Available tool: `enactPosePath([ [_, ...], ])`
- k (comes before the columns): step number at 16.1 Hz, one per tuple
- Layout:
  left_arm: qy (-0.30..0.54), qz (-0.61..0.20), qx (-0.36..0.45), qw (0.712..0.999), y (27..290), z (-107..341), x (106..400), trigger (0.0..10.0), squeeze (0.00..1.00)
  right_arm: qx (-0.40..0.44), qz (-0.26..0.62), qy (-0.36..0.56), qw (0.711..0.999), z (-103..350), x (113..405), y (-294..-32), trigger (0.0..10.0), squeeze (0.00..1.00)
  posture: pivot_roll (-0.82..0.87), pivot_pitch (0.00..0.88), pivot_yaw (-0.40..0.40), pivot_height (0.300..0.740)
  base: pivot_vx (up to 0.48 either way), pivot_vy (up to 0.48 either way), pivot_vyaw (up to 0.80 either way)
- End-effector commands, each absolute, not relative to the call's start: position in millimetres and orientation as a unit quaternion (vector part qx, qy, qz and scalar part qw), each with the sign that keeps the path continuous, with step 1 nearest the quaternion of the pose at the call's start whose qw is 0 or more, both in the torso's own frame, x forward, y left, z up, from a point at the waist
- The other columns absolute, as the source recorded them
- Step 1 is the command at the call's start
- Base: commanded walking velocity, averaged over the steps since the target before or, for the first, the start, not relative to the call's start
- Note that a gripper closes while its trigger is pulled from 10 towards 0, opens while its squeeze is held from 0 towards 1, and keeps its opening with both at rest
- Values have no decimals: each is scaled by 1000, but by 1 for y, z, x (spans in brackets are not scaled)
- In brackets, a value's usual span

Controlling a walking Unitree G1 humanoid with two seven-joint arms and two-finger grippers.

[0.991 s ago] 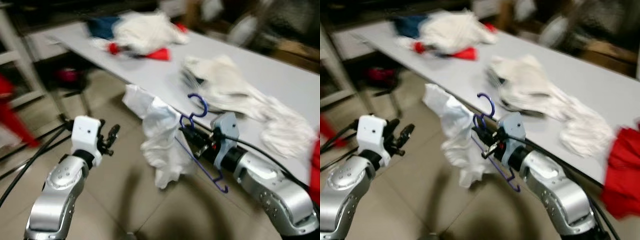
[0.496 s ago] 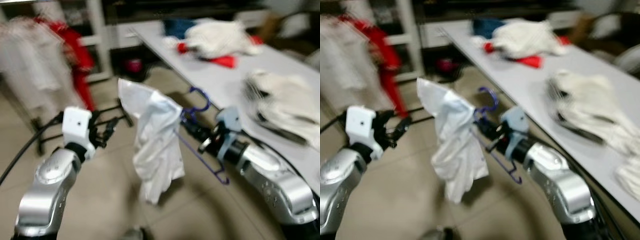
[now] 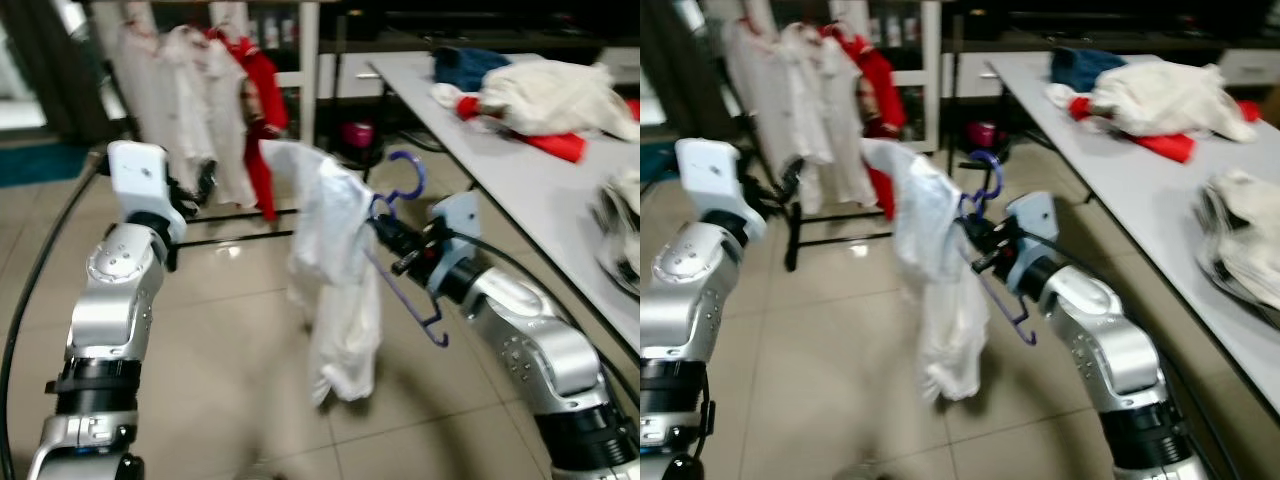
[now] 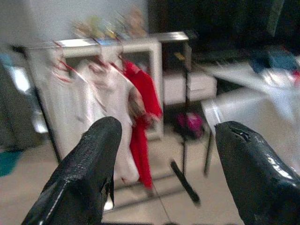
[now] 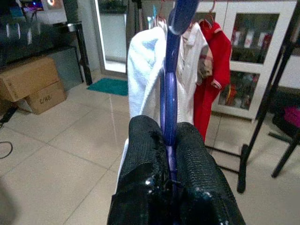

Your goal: Hang hanger

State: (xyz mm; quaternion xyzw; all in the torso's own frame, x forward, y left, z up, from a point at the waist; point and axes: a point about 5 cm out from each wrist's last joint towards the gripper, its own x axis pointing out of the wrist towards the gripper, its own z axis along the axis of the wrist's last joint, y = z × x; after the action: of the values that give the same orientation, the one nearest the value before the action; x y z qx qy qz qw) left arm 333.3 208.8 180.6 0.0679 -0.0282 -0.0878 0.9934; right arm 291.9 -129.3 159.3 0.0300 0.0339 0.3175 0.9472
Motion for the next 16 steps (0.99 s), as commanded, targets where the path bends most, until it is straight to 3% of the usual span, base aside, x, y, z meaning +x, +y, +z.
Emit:
enactPosePath([
  [1,-6,-144,76,987,208,176,331,10000,0,21,328,19,944,165,293,-125,10000,0,1,0,-29,740,0,0,738],
  [4,34,-209,72,975,221,172,317,10000,0,25,347,20,937,168,289,-126,10000,0,-22,0,1,740,0,0,0],
  [5,30,-228,56,972,223,170,311,10000,1000,26,364,19,931,170,286,-126,10000,0,-23,0,-4,740,0,0,0],
  [8,56,-297,43,952,217,159,300,10000,1000,62,454,35,888,171,269,-123,10000,0,9,0,-37,740,0,0,0],
  [9,67,-308,36,948,219,154,298,10000,435,76,474,40,876,171,265,-121,10000,0,-6,0,-20,740,0,0,0],
  [10,73,-308,35,948,220,152,297,10000,0,76,484,43,871,171,262,-121,10000,0,-9,0,-16,740,0,0,0],
  [12,72,-299,8,952,221,148,300,10000,0,93,527,45,844,175,252,-120,10000,0,-36,0,7,740,0,0,0],
  [16,67,-306,-2,950,219,145,292,10000,0,100,542,51,833,178,244,-122,10000,0,-55,0,27,740,0,0,0],
])
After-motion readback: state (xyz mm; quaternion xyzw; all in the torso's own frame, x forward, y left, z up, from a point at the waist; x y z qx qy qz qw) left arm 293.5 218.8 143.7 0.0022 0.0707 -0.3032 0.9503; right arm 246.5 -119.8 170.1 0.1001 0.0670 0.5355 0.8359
